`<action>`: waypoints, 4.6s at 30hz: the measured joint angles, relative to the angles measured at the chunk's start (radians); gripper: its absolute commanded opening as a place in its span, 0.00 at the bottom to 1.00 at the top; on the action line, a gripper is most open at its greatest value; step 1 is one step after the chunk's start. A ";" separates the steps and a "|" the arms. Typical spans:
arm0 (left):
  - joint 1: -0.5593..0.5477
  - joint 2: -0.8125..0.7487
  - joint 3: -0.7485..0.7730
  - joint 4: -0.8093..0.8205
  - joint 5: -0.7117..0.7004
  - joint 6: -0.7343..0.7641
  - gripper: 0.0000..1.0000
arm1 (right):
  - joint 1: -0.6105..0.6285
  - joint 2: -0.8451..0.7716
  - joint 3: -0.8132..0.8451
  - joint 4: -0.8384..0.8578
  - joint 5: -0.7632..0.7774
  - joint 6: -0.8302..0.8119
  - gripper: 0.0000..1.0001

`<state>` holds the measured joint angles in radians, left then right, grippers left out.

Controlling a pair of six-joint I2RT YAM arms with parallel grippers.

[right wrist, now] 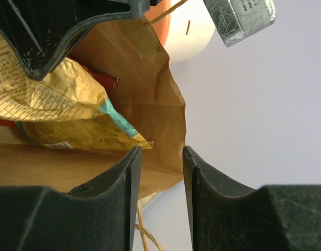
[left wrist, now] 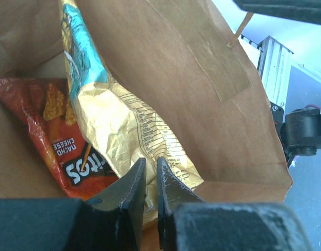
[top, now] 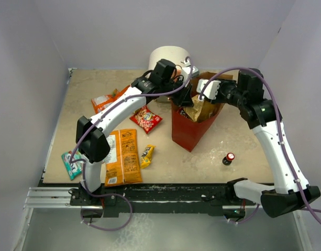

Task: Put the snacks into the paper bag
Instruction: Place the snack in the paper bag, then pick up the snack from the center of the board.

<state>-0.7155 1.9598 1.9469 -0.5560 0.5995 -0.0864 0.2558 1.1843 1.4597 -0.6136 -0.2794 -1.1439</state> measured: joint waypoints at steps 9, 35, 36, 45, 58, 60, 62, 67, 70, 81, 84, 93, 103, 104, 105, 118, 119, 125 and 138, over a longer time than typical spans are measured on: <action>-0.004 0.019 0.064 -0.063 0.105 0.103 0.02 | 0.000 0.018 -0.003 0.075 0.011 0.166 0.41; -0.026 0.052 0.150 -0.168 0.273 0.215 0.37 | -0.029 -0.022 -0.042 0.284 0.204 0.513 0.62; -0.026 0.029 0.149 -0.170 0.261 0.234 0.39 | -0.030 -0.031 -0.045 0.284 0.208 0.523 0.65; 0.005 -0.237 0.068 -0.164 0.117 0.346 0.54 | -0.035 -0.061 -0.045 0.292 0.237 0.600 0.85; 0.500 -0.483 -0.298 -0.247 -0.003 0.399 0.62 | -0.098 -0.091 -0.044 0.289 0.123 0.701 0.93; 0.594 -0.492 -0.387 -0.282 0.000 0.430 0.63 | -0.106 -0.097 -0.043 0.283 0.093 0.713 0.92; 0.678 -0.492 -0.466 -0.313 0.002 0.472 0.64 | -0.108 -0.100 -0.040 0.273 0.065 0.717 0.91; 0.816 -0.439 -0.630 -0.406 -0.008 0.583 0.69 | -0.108 -0.100 -0.035 0.247 -0.034 0.718 0.88; 0.819 -0.385 -0.705 -0.402 -0.039 0.627 0.72 | -0.108 -0.100 -0.035 0.244 -0.084 0.719 0.87; 0.818 -0.227 -0.804 -0.267 -0.172 0.694 0.79 | -0.108 -0.103 -0.037 0.245 -0.167 0.718 0.85; 0.818 -0.215 -0.815 -0.229 -0.184 0.701 0.78 | -0.108 -0.108 -0.047 0.244 -0.184 0.718 0.85; 0.819 -0.219 -0.879 -0.142 -0.175 0.710 0.54 | -0.110 -0.107 -0.063 0.245 -0.189 0.718 0.84; 0.819 -0.287 -0.979 -0.055 -0.157 0.709 0.24 | -0.117 -0.090 -0.064 0.246 -0.211 0.718 0.82; 0.818 -0.291 -0.984 -0.053 -0.157 0.709 0.18 | -0.118 -0.089 -0.064 0.246 -0.211 0.718 0.82; 0.817 -0.293 -0.988 -0.052 -0.156 0.708 0.13 | -0.118 -0.088 -0.064 0.246 -0.212 0.718 0.82; 0.759 -0.473 -0.887 -0.233 -0.055 0.777 0.00 | -0.080 0.049 0.084 0.237 -0.374 0.755 0.78; 0.751 -0.496 -0.855 -0.258 -0.043 0.792 0.00 | -0.057 0.063 0.101 0.230 -0.381 0.751 0.78; 0.734 -0.605 -0.678 -0.434 0.043 0.920 0.00 | 0.121 0.168 0.152 0.215 -0.428 0.733 0.78; 0.732 -0.714 -0.563 -0.643 0.260 1.049 0.00 | 0.403 0.436 0.156 0.242 -0.440 0.744 0.89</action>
<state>0.0162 1.2457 1.3842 -1.1988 0.8597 0.9623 0.6590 1.6207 1.6157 -0.3717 -0.7197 -0.4000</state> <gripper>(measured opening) 0.006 0.879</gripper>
